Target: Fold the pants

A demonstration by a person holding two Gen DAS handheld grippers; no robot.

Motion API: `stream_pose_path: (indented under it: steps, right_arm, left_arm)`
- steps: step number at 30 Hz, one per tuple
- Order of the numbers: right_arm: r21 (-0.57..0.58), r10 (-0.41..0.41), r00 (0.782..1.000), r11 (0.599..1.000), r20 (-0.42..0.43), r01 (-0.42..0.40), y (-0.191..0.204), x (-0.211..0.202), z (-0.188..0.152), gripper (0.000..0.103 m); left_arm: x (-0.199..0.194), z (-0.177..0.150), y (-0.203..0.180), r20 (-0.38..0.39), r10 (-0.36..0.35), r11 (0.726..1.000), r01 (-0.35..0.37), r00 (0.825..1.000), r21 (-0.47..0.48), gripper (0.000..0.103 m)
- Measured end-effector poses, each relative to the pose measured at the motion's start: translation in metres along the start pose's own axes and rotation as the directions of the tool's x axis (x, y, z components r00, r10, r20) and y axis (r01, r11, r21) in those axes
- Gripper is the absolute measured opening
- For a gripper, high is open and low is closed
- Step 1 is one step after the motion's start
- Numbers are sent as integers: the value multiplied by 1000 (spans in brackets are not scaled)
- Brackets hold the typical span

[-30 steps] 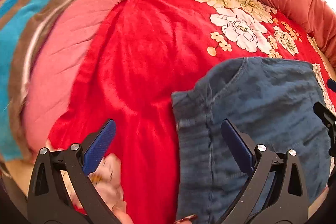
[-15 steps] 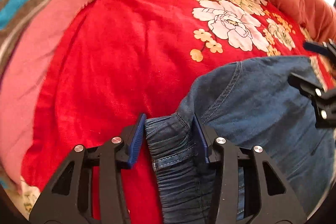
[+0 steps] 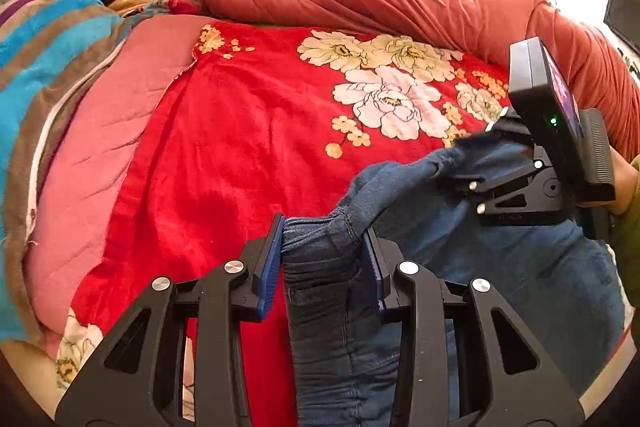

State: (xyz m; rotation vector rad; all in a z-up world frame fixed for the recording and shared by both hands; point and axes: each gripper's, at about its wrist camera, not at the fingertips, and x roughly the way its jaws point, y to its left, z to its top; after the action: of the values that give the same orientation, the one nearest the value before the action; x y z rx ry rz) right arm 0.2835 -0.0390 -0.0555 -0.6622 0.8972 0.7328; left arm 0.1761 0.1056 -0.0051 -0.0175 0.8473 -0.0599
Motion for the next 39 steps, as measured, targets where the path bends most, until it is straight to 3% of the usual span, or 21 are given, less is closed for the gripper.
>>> stream_pose_path:
  steps: [3,6,13,18,21,24,30,33,39]
  right_arm:
    - [35,-13,999,999,42,12,7,-13,-6,15]
    - [109,-8,994,994,111,-4,4,-39,-16,11]
    - [169,-24,972,985,234,-16,22,-104,-55,11]
    - [192,13,957,979,291,-72,44,-143,-85,10]
    - [155,22,951,985,308,-73,68,-161,-98,10]
    - [130,57,946,986,318,-103,89,-174,-111,10]
    - [96,151,946,978,288,-185,132,-187,-132,10]
    - [59,160,947,981,280,-183,152,-192,-140,10]
    - [67,221,954,969,203,-238,180,-172,-158,10]
  left_arm:
    - [0,-4,3,-5,6,1000,-6,1000,-12,27]
    - [-2,-7,10,-3,0,999,0,1000,-36,27]
    - [-22,-13,2,41,-6,1000,7,999,-28,27]
    - [-46,-26,-4,82,-24,999,27,996,-34,27]
    - [-62,-38,-12,100,16,1000,-15,995,-10,27]
    - [-71,-54,-16,86,51,999,-52,995,12,27]
    - [-81,-81,-6,7,11,999,-10,1000,-38,27]
    - [-88,-93,-5,-13,4,999,-5,1000,-50,27]
    - [-84,-115,-4,-88,-7,998,1,996,-66,31]
